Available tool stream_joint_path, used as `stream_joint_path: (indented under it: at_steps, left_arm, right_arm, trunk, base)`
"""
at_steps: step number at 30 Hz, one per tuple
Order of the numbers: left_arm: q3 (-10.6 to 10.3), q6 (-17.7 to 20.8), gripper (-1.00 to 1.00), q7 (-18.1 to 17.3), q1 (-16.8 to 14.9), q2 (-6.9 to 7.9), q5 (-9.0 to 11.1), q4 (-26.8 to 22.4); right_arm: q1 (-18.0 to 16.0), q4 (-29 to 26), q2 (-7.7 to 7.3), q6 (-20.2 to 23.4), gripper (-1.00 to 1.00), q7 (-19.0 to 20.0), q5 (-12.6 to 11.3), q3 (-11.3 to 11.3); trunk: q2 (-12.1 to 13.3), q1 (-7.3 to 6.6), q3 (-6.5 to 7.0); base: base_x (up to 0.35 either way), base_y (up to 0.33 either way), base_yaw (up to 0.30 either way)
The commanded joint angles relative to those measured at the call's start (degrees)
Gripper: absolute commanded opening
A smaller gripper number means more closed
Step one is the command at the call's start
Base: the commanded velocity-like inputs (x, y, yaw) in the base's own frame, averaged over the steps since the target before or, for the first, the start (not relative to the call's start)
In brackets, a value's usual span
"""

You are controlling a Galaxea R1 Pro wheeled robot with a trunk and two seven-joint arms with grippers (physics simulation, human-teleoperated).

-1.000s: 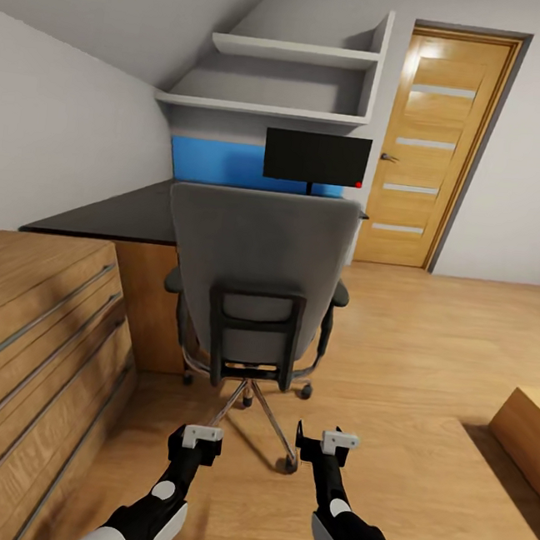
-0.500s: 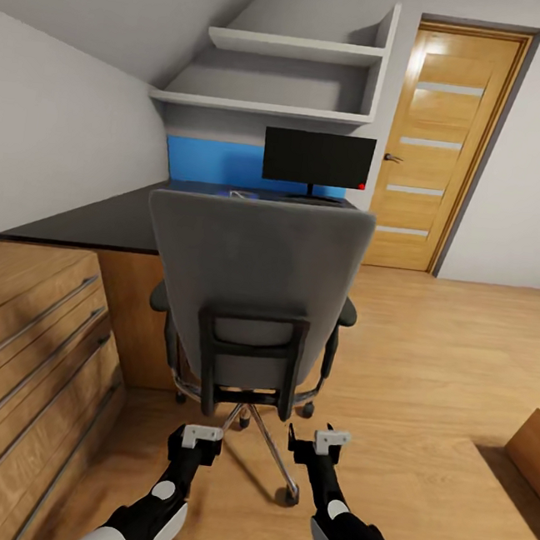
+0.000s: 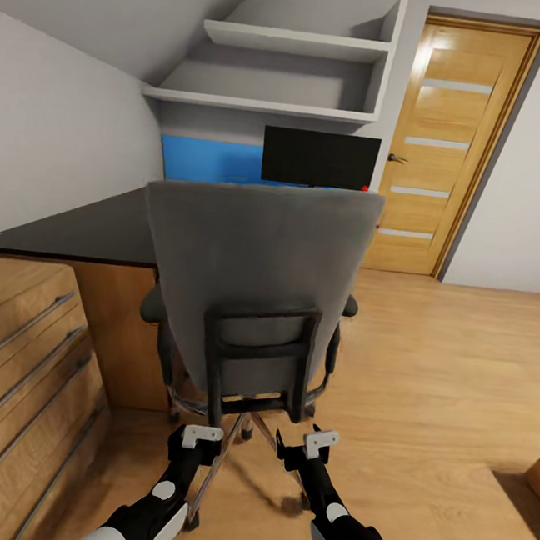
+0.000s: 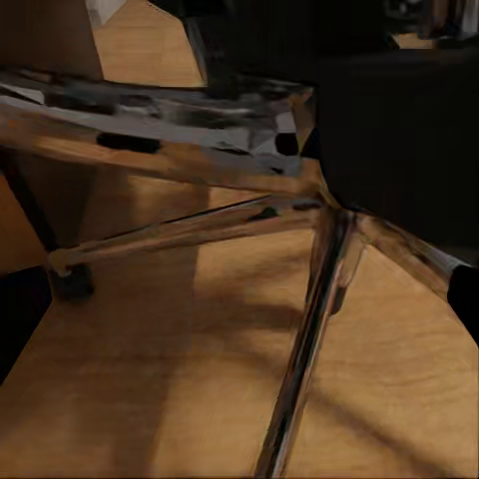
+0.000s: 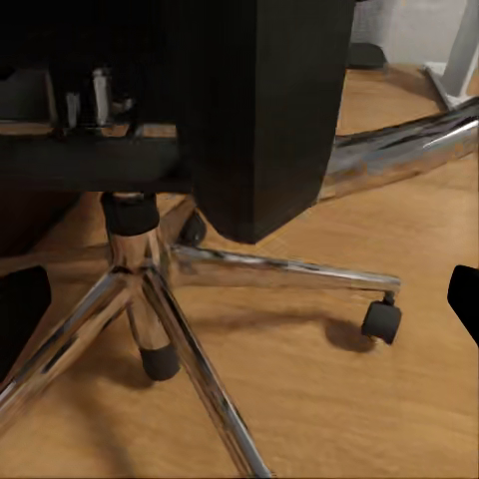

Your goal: In the bedroom, organize the workspace by keeping the computer under the desk, ensuring the monitor is on the desk, placing the keyboard on the desk next to the monitor, placing the mouse on the desk next to the keyboard, moving the folder from the swivel chair onto the desk next to the mouse, stacking the notebook on top of the folder with the pen on top of the notebook, and positioning the swivel chair next to the desk.

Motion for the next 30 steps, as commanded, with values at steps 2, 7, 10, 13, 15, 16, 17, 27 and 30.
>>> stream_joint_path:
  at_steps: [2, 7, 10, 13, 15, 16, 17, 27, 30]
  left_arm:
    - [-0.1, -0.2, 1.00, 0.5, -0.1, 0.00, 0.0, 0.1]
    - [-0.1, -0.2, 1.00, 0.5, -0.1, 0.00, 0.0, 0.1]
    - [-0.1, -0.2, 1.00, 0.5, -0.1, 0.00, 0.0, 0.1]
    - [-0.1, -0.2, 1.00, 0.5, -0.1, 0.00, 0.0, 0.1]
    - [-0.1, -0.2, 1.00, 0.4, -0.1, 0.00, 0.0, 0.1]
    - [-0.1, -0.2, 1.00, 0.4, -0.1, 0.00, 0.0, 0.1]
    - [-0.1, -0.2, 1.00, 0.4, -0.1, 0.00, 0.0, 0.1]
    - [-0.1, -0.2, 1.00, 0.4, -0.1, 0.00, -0.1, 0.1]
    - [-0.1, -0.2, 1.00, 0.4, -0.1, 0.00, -0.1, 0.1]
  right_arm:
    - [0.0, 0.0, -0.01, -0.2, 1.00, -0.4, -0.4, 0.5]
    - [0.0, 0.0, -0.01, -0.2, 1.00, -0.4, -0.5, 0.5]
    - [0.0, 0.0, -0.01, -0.2, 1.00, -0.4, -0.5, 0.4]
    - [0.0, 0.0, -0.01, -0.2, 1.00, -0.4, -0.5, 0.4]
    - [0.0, 0.1, -0.01, -0.2, 1.00, -0.4, -0.5, 0.4]
    - [0.0, 0.0, -0.01, -0.2, 1.00, -0.4, -0.5, 0.4]
    - [0.0, 0.1, -0.01, -0.2, 1.00, -0.4, -0.5, 0.4]
    - [0.0, 0.1, -0.09, -0.2, 1.00, -0.4, -0.5, 0.4]
    - [0.0, 0.1, -0.09, -0.2, 1.00, -0.4, -0.5, 0.4]
  trunk:
    - [0.0, 0.02, -0.05]
    - [0.0, 0.02, 0.07]
    - [0.0, 0.02, 0.22]
    - [0.0, 0.02, 0.27]
    - [0.0, 0.02, 0.28]
    - [0.0, 0.02, 0.28]
    - [0.0, 0.02, 0.28]
    - [0.0, 0.02, 0.28]
    - [0.0, 0.02, 0.28]
  base:
    - [0.323, 0.000, 0.000]
    - [0.323, 0.000, -0.064]
    - [0.323, -0.038, -0.126]
    - [0.322, -0.099, -0.040]
    - [0.311, -0.162, -0.008]
    - [0.293, -0.192, -0.003]
    - [0.274, -0.211, -0.002]
    - [0.226, -0.242, 0.000]
    - [0.236, -0.252, 0.000]
